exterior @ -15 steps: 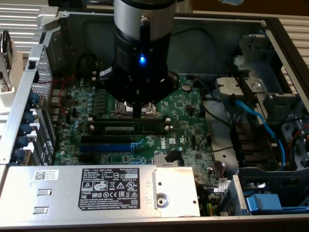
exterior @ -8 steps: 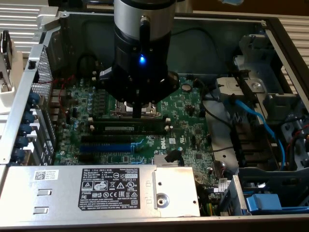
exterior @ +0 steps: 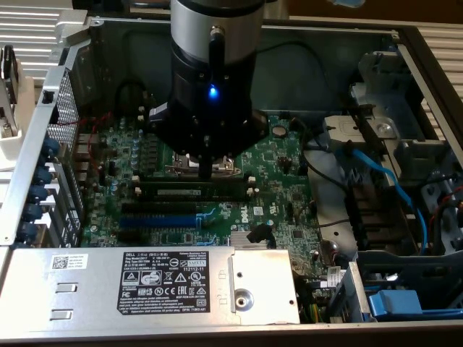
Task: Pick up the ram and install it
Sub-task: 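Press down the ram until it locks into place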
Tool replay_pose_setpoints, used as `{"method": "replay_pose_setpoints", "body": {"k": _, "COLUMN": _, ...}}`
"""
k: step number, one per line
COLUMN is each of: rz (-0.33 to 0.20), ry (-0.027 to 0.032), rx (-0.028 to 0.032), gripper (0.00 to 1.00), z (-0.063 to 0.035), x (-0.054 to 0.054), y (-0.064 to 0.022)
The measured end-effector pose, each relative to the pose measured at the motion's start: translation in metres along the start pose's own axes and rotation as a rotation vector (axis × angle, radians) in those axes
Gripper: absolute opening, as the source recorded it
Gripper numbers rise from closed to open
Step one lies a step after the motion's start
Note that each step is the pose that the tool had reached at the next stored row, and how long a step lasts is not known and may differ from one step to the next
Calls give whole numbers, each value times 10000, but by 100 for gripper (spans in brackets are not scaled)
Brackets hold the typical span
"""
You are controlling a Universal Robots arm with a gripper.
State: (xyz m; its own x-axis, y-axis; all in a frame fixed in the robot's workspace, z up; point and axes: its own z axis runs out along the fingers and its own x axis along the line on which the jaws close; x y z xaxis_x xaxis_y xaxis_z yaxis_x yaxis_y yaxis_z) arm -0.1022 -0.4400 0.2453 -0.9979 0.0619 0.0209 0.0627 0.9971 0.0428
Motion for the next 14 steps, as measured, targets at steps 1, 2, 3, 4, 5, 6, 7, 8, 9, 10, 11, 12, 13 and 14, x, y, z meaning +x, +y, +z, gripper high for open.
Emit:
{"method": "replay_pose_setpoints", "body": {"k": 1, "rz": 14, "ry": 0, "rx": -1, "gripper": 10, "z": 0, "x": -1, "y": -7}}
{"method": "replay_pose_setpoints", "body": {"k": 2, "rz": 29, "ry": -1, "rx": -2, "gripper": 10, "z": 0, "x": -1, "y": -12}}
{"method": "replay_pose_setpoints", "body": {"k": 3, "rz": 49, "ry": -2, "rx": -2, "gripper": 10, "z": -1, "x": 0, "y": -17}}
{"method": "replay_pose_setpoints", "body": {"k": 4, "rz": 69, "ry": -3, "rx": -2, "gripper": 10, "z": -1, "x": 0, "y": -20}}
{"method": "replay_pose_setpoints", "body": {"k": 5, "rz": 89, "ry": -3, "rx": -2, "gripper": 10, "z": -1, "x": -1, "y": -22}}
{"method": "replay_pose_setpoints", "body": {"k": 6, "rz": 108, "ry": -4, "rx": -2, "gripper": 10, "z": -2, "x": -2, "y": -24}}
{"method": "replay_pose_setpoints", "body": {"k": 7, "rz": 128, "ry": -5, "rx": -4, "gripper": 10, "z": -1, "x": -2, "y": -25}}
{"method": "replay_pose_setpoints", "body": {"k": 8, "rz": 147, "ry": -7, "rx": -5, "gripper": 10, "z": -1, "x": -2, "y": -26}}
{"method": "replay_pose_setpoints", "body": {"k": 9, "rz": 163, "ry": -7, "rx": -5, "gripper": 10, "z": -1, "x": -2, "y": -27}}
{"method": "replay_pose_setpoints", "body": {"k": 10, "rz": 177, "ry": -7, "rx": -5, "gripper": 10, "z": -1, "x": -2, "y": -29}}
{"method": "replay_pose_setpoints", "body": {"k": 11, "rz": 194, "ry": -8, "rx": -4, "gripper": 10, "z": -2, "x": -2, "y": -30}}
{"method": "replay_pose_setpoints", "body": {"k": 12, "rz": 210, "ry": -9, "rx": -5, "gripper": 10, "z": -1, "x": -2, "y": -33}}
{"method": "replay_pose_setpoints", "body": {"k": 13, "rz": 228, "ry": -10, "rx": -6, "gripper": 10, "z": -1, "x": -2, "y": -36}}
{"method": "replay_pose_setpoints", "body": {"k": 14, "rz": 247, "ry": -11, "rx": -6, "gripper": 10, "z": -2, "x": -2, "y": -39}}
